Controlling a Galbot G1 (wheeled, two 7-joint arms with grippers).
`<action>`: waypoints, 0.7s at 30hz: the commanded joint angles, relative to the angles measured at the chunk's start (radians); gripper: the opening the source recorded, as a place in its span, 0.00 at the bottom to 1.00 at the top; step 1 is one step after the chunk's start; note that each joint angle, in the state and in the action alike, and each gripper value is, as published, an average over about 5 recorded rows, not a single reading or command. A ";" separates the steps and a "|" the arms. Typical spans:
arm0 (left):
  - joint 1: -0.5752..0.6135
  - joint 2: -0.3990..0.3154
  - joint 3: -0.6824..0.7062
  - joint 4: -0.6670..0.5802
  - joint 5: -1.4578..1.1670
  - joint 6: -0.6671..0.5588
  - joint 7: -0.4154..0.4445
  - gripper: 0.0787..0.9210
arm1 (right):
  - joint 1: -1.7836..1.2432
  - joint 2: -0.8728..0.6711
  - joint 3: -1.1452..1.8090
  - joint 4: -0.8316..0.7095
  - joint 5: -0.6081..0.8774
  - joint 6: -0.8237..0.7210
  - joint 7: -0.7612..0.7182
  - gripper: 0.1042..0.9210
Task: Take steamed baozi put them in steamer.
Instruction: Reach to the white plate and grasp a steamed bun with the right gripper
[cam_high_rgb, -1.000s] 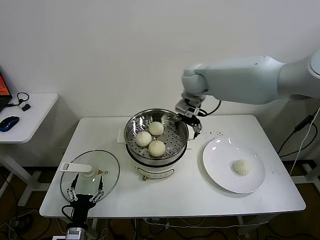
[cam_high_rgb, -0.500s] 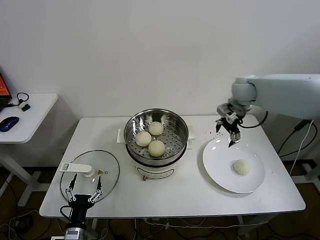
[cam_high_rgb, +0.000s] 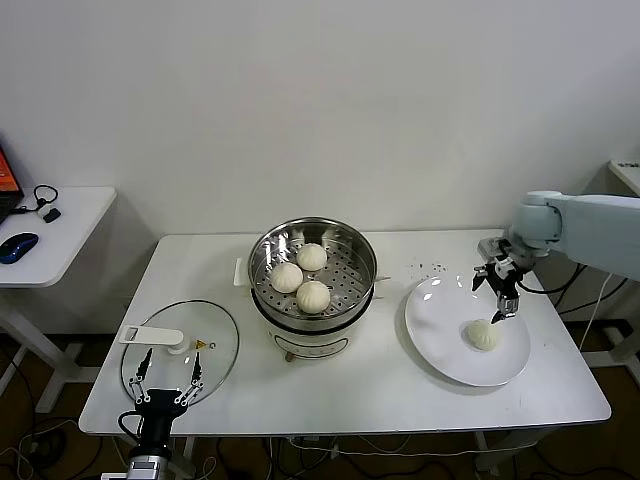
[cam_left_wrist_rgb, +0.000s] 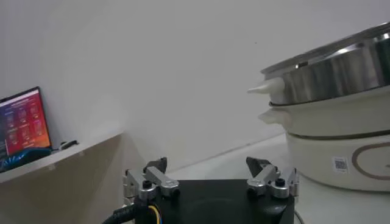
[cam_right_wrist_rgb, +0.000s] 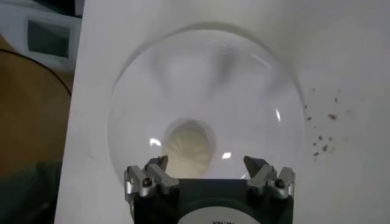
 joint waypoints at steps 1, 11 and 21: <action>0.003 -0.049 0.001 0.004 0.002 0.000 0.000 0.88 | -0.179 -0.072 0.121 -0.048 -0.067 -0.014 0.017 0.88; 0.001 -0.049 0.004 0.015 0.009 -0.001 -0.001 0.88 | -0.281 -0.071 0.232 -0.105 -0.115 -0.004 0.021 0.88; 0.000 -0.049 0.006 0.019 0.015 -0.002 -0.002 0.88 | -0.318 -0.053 0.280 -0.127 -0.127 -0.007 0.032 0.88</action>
